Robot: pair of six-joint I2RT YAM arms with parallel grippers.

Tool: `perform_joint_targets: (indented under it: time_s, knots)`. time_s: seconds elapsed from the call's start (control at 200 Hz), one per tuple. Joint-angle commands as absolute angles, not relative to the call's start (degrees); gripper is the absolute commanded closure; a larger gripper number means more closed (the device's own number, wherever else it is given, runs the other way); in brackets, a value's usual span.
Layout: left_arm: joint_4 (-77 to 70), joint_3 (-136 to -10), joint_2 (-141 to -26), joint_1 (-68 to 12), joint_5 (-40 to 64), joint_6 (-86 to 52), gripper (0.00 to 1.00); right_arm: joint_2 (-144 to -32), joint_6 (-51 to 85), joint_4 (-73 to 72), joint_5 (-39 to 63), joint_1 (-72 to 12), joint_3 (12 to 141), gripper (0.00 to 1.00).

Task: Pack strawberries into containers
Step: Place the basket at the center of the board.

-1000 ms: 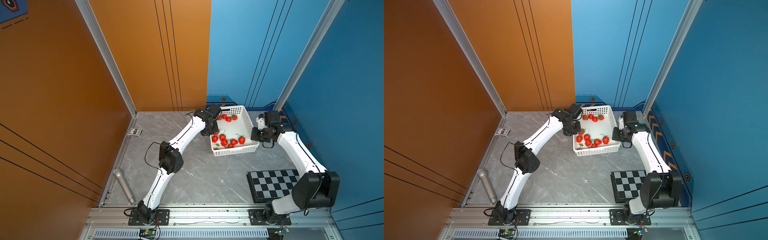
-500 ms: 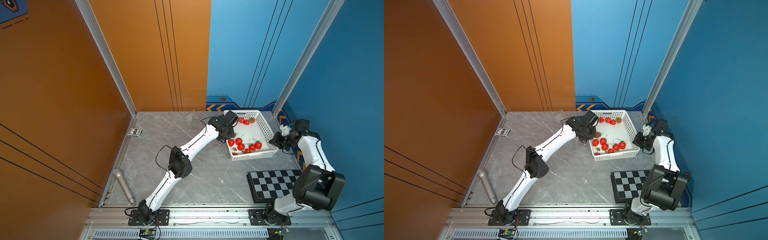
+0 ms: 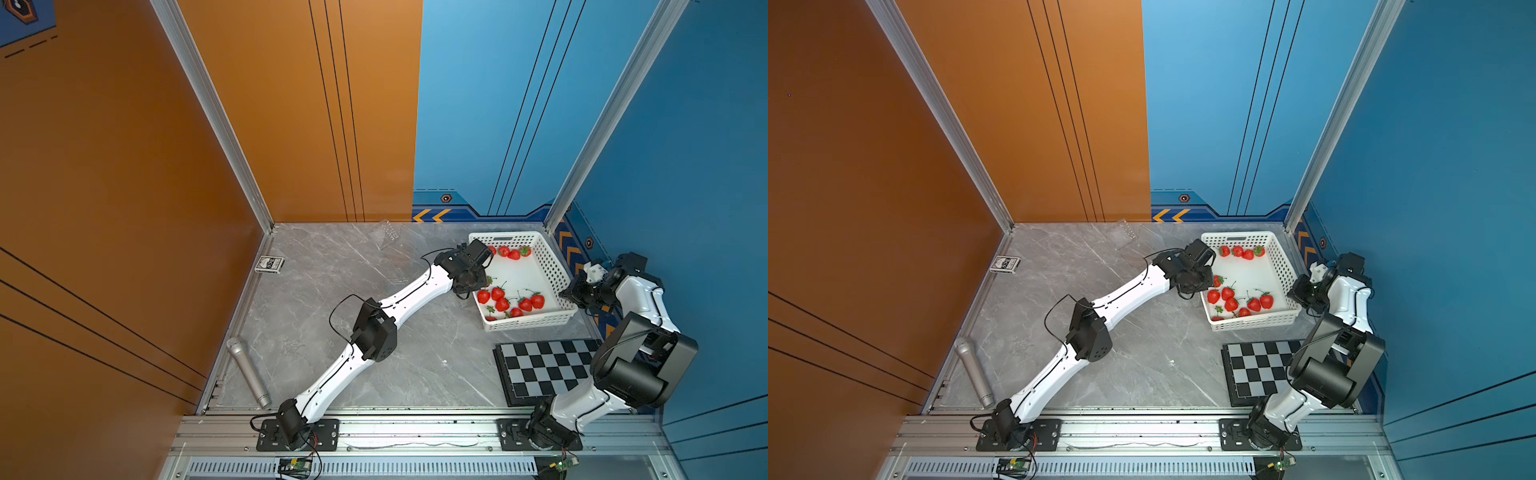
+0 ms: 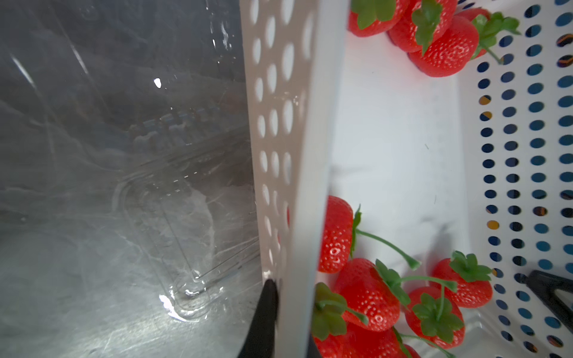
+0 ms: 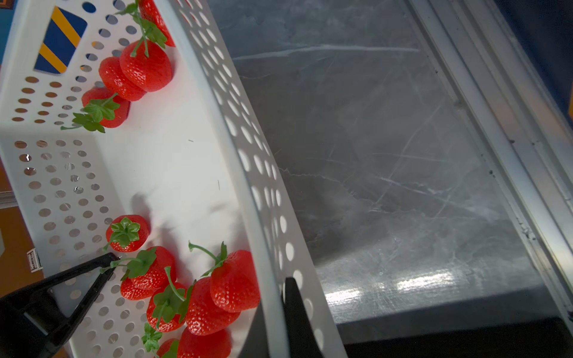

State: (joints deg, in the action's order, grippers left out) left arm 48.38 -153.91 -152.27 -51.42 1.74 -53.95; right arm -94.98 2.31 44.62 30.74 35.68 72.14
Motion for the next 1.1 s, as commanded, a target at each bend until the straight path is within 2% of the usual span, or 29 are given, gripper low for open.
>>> perform_joint_targets:
  time_s: [0.0, 0.125, 0.245, 0.691, 1.096]
  knots:
    - [44.8, -154.62, -152.24, -53.74, 4.75, -52.68, 0.91, -98.57, 10.72, 38.76, 30.49, 39.39, 74.18, 1.0]
    - [43.9, -154.15, -153.46, -54.44, 5.84, -54.29, 0.92, -100.16, 10.14, 37.97, 32.28, 40.71, 74.49, 1.0]
    - [40.31, -153.81, -154.04, -55.25, 5.98, -54.71, 0.9, -101.55, 10.03, 37.62, 32.43, 42.15, 75.51, 1.0]
    - [33.04, -155.39, -157.27, -55.67, 6.48, -56.13, 0.86, -105.89, 12.44, 36.39, 28.15, 45.85, 79.2, 1.0]
    - [31.27, -155.59, -160.02, -54.59, 7.75, -57.7, 0.81, -109.39, 12.33, 35.77, 26.09, 43.03, 83.34, 1.0]
